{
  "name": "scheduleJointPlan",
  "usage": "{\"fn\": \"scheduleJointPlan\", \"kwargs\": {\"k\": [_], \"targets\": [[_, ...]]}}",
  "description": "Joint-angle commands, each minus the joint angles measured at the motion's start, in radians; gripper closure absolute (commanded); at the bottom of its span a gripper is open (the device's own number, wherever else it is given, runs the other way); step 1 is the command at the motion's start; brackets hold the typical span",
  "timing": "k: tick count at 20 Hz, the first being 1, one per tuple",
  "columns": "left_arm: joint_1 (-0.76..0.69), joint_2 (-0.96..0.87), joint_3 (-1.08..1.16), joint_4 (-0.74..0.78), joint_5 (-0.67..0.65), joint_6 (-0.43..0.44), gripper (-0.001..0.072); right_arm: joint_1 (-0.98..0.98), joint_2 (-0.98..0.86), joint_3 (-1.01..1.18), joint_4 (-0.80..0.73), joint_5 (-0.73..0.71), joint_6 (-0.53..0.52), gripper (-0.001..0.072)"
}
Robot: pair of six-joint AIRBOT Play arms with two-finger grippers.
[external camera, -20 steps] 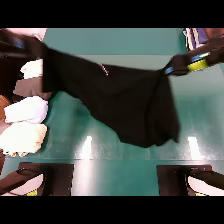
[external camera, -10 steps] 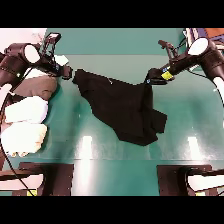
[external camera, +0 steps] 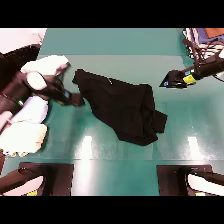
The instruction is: Fold the shirts.
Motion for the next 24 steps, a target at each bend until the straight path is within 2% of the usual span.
{"fn": "scheduleJointPlan", "kwargs": {"k": [1,6,13,18,19,20,21,22,24], "targets": [[-0.140,0.032,-0.211,-0.222,0.179,-0.023,0.0206,-0.011,0.083,-0.093,0.002,-0.051,0.001,0.0261],[-0.270,0.031,-0.314,-0.254,0.381,-0.130,0.0206,-0.004,0.084,-0.095,0.030,-0.051,0.011,0.0261],[-0.313,-0.072,-0.317,-0.402,0.551,-0.101,0.0206,0.006,0.084,-0.095,0.055,-0.066,0.011,0.0261],[-0.313,-0.085,-0.290,-0.423,0.654,-0.091,0.0208,0.006,0.085,-0.095,0.055,-0.058,0.027,0.0261],[-0.313,-0.085,-0.282,-0.423,0.660,-0.091,0.0230,0.006,0.085,-0.095,0.055,-0.056,0.027,0.0261],[-0.313,-0.084,-0.274,-0.422,0.655,-0.090,0.0449,0.006,0.084,-0.095,0.055,-0.057,0.028,0.0261],[-0.313,-0.082,-0.267,-0.421,0.655,-0.090,0.0601,0.006,0.085,-0.095,0.055,-0.058,0.031,0.0261],[-0.304,-0.077,-0.259,-0.418,0.644,-0.090,0.0680,0.006,0.085,-0.095,0.054,-0.057,0.035,0.0261],[-0.249,-0.036,-0.236,-0.363,0.583,-0.089,0.0681,0.006,0.085,-0.095,0.053,-0.056,0.037,0.0261]]}}
